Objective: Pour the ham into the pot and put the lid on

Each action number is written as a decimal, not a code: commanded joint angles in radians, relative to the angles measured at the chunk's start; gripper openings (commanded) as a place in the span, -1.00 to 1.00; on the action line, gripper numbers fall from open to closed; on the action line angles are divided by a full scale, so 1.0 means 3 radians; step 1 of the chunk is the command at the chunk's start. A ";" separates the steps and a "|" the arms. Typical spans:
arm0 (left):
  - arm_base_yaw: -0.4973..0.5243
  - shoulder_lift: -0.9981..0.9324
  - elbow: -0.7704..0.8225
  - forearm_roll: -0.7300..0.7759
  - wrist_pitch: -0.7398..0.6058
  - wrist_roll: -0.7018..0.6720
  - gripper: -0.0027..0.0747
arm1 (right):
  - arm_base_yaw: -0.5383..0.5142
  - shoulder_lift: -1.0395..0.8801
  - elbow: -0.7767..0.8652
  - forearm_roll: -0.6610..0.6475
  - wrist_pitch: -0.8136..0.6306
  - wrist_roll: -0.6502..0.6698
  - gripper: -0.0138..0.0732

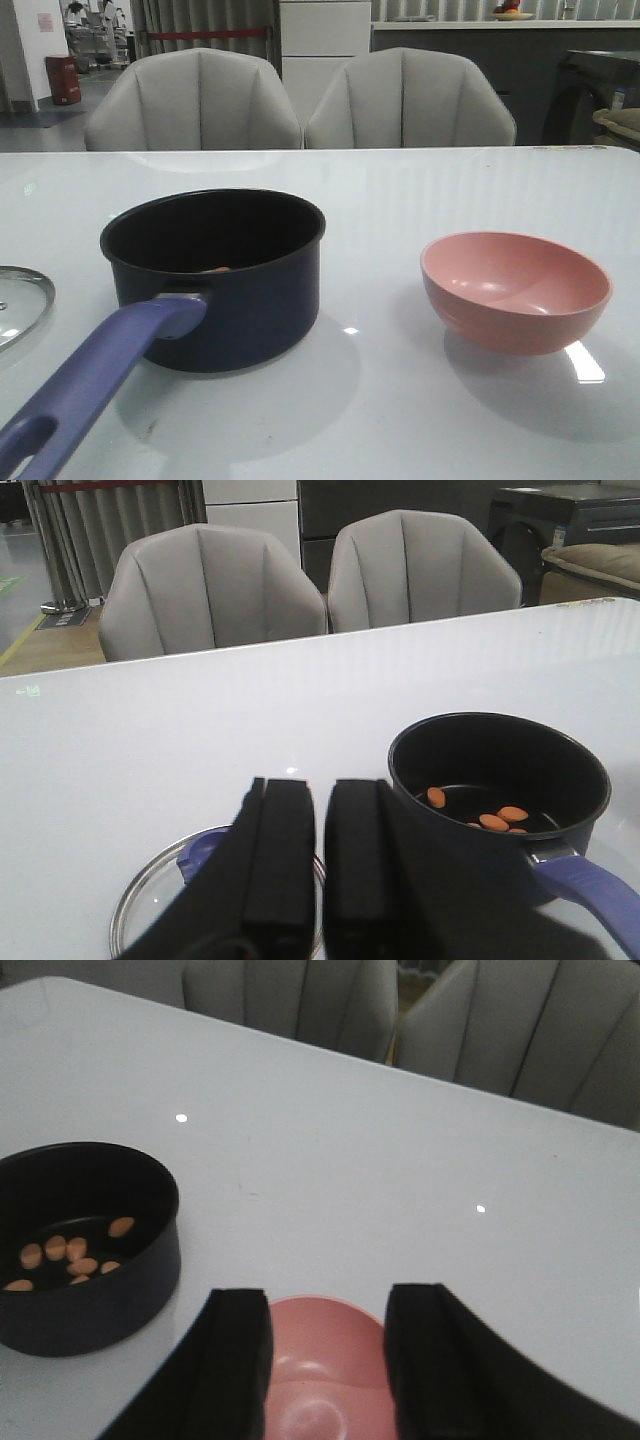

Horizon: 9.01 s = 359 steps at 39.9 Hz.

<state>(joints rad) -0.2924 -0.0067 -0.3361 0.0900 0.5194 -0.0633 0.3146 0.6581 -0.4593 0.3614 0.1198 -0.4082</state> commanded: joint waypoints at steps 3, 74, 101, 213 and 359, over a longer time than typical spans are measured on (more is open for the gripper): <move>-0.0027 -0.0053 -0.0076 0.0001 -0.0266 -0.0003 -0.61 | 0.0067 -0.0435 0.0177 0.0131 -0.0303 -0.0037 -0.17; 0.0631 0.5174 -0.3041 -0.0018 0.1361 -0.0904 0.70 | 0.0070 -0.0754 0.0476 0.0186 0.0205 -0.0037 -0.37; 0.0975 0.6095 -0.3409 -0.0463 0.1790 -0.0607 0.70 | 0.0070 -0.0754 0.0476 0.0186 0.0205 -0.0037 -0.37; -0.0678 0.6159 -0.4869 -0.0732 0.2562 0.0156 -0.37 | 0.0070 -0.0754 0.0476 0.0186 0.0205 -0.0037 -0.37; -0.0304 0.0878 -0.0478 -0.0385 -0.0184 0.0156 -0.64 | 0.0070 -0.0754 0.0476 0.0186 0.0205 -0.0037 -0.37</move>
<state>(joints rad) -0.4151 0.2722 -0.4873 -0.0295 0.6254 -0.0167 0.3336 0.4289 -0.2875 0.4071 0.2485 -0.4082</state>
